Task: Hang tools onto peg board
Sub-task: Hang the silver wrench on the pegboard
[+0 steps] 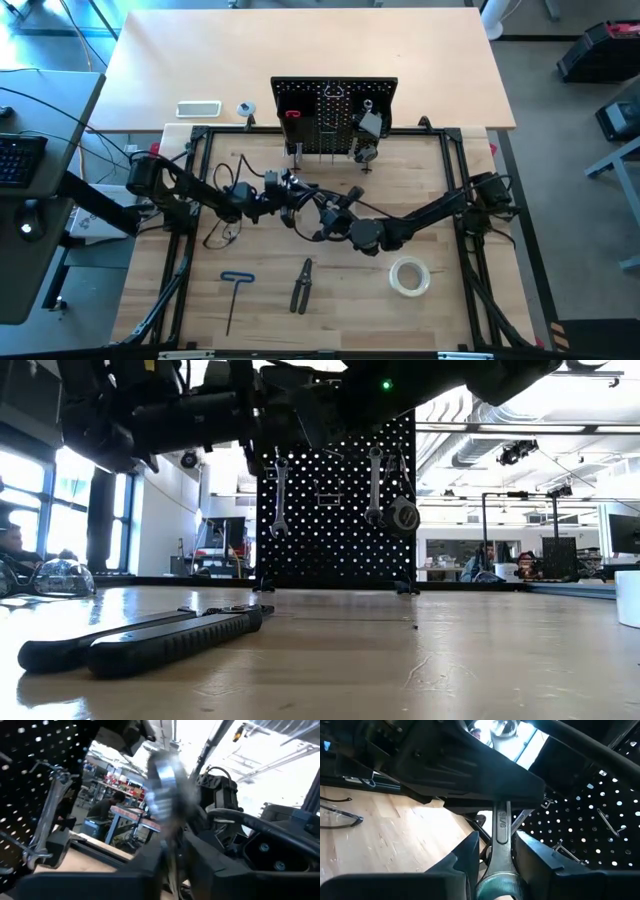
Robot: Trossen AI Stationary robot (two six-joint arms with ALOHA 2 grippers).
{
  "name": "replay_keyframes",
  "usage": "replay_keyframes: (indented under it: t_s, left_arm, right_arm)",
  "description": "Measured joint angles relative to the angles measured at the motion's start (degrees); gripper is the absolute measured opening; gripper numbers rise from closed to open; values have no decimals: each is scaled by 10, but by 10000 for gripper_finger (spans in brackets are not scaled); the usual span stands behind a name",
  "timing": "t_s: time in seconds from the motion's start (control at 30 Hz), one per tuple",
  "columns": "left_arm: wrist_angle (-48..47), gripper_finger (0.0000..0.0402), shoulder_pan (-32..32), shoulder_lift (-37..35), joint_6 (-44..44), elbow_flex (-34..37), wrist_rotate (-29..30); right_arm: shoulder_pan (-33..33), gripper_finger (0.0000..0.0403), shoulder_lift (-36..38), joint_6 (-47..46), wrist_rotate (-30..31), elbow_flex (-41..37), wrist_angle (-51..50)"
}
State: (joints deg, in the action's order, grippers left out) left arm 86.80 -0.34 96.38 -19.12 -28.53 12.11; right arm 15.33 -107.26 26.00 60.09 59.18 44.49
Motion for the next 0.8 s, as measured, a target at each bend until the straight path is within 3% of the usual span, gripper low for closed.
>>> replay_keyframes:
  t_s: [0.1, 0.37, 0.6, 0.8]
  left_arm:
    - [-1, 13, -5, 0, 15, -3, -8]
    - [-16, 6, -6, -1, 54, -1, -17]
    - [-30, 2, 23, -1, 77, 26, -65]
    - [-62, 1, 73, -18, 69, 66, -105]
  right_arm:
    - [1, 102, 0, 0, 4, 0, 1]
    - [0, 103, -1, -16, 14, 0, -1]
    - [3, 235, -1, -79, 72, 0, -47]
    - [9, 253, 1, -137, 84, 0, -94]
